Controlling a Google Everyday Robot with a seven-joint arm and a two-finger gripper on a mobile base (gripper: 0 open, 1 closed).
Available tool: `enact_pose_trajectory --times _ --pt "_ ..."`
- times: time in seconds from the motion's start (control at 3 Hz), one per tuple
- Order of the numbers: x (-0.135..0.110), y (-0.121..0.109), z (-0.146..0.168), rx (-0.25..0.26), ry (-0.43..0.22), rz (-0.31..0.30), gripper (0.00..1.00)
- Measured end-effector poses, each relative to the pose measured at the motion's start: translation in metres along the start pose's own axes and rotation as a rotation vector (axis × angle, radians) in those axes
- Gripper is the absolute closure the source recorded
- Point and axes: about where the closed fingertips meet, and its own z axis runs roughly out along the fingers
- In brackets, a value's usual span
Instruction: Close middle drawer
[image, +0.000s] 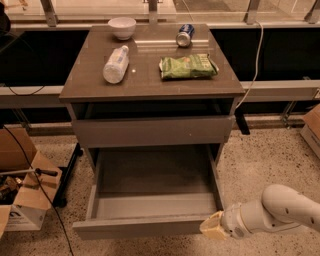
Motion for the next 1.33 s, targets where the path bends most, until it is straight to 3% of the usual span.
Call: enact_pose_trajectory --times 0.67,1.0,1.33 --pt "0.047 -0.045 0.074 -0.077 -0.078 0.111 1.00" --pt "0.047 -0.046 0.078 -0.068 -0.071 0.117 1.00" --pt "0.023 -0.073 0.093 -0.019 -0.105 0.035 1.00"
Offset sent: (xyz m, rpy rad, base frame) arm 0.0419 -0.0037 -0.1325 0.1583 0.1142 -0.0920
